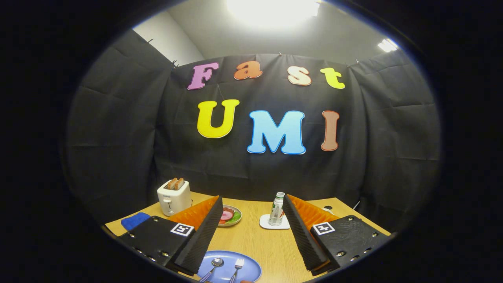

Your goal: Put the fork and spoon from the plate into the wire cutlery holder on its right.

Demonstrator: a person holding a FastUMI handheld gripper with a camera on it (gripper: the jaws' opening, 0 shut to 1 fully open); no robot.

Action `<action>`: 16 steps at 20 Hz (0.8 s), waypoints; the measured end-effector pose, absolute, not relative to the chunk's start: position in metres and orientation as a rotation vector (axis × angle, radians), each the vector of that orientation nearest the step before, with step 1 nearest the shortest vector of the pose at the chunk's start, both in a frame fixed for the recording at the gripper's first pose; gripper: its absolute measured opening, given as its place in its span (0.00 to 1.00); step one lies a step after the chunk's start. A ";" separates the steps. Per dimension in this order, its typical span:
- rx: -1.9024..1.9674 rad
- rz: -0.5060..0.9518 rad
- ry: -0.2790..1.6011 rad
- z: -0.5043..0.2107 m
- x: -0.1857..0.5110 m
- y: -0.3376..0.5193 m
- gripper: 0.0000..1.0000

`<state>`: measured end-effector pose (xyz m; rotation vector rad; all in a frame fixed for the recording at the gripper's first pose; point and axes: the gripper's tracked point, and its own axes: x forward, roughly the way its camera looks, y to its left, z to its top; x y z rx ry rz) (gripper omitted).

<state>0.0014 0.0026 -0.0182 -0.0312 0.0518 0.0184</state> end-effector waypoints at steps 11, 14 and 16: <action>-0.071 0.057 0.350 -0.106 -0.011 0.029 0.94; -0.066 0.070 0.455 -0.135 -0.016 0.035 0.94; -0.076 0.075 0.526 -0.154 -0.019 0.037 0.94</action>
